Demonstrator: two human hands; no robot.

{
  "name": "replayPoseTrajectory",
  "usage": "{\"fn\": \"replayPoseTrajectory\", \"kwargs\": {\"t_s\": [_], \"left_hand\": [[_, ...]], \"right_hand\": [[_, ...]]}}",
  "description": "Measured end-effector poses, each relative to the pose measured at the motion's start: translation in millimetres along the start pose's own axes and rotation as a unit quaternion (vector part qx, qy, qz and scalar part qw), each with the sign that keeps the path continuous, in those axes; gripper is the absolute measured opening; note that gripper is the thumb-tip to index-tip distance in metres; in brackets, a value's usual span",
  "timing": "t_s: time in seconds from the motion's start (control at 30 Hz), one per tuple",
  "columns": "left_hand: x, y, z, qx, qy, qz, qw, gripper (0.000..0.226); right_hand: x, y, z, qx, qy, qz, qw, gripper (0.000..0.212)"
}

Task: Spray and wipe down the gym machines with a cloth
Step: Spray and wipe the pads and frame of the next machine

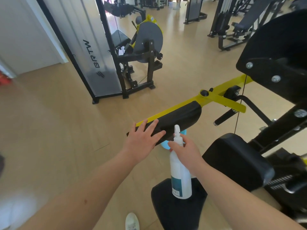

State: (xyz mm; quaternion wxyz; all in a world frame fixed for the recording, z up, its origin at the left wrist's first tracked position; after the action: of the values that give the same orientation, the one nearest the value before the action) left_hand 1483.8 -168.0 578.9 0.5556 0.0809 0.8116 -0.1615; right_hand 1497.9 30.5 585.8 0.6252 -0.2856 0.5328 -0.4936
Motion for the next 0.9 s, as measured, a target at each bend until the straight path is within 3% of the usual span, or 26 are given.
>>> {"fn": "replayPoseTrajectory", "kwargs": {"t_s": [0.1,0.2,0.43,0.63,0.9], "left_hand": [[7.3,-0.8,-19.9,0.035,-0.013,-0.005,0.999,0.066],[8.8,5.1,-51.4,0.057,-0.026,0.027,0.998,0.053],[30.5,30.7,-121.1,0.078,-0.022,0.11,0.991,0.051],[51.5,60.6,-187.7,0.126,-0.043,0.173,0.976,0.047],[47.0,84.0,-216.1,0.146,-0.034,0.14,0.979,0.027]], "right_hand": [[-9.0,1.4,-7.9,0.015,0.025,-0.028,0.999,0.035],[-15.6,6.4,-16.6,0.035,0.057,-0.049,0.997,0.038],[-18.3,22.6,-31.5,0.083,0.135,-0.068,0.985,0.051],[-10.9,32.4,-29.6,0.133,0.206,-0.112,0.963,0.042],[1.8,32.1,-11.5,0.162,0.233,-0.097,0.954,0.053]]}}
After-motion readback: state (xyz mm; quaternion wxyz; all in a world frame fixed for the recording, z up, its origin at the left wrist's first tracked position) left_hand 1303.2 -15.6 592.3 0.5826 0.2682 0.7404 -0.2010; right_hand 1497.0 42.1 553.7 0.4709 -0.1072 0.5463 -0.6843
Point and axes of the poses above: each hand's wrist, its own z-axis away from the middle knuckle, its own x-axis out of the palm, y = z × x, the point moved 1 cm from there along -z, towards the middle knuckle, and after that the axes turned 15 degrees about y, right-handed, at the moved point
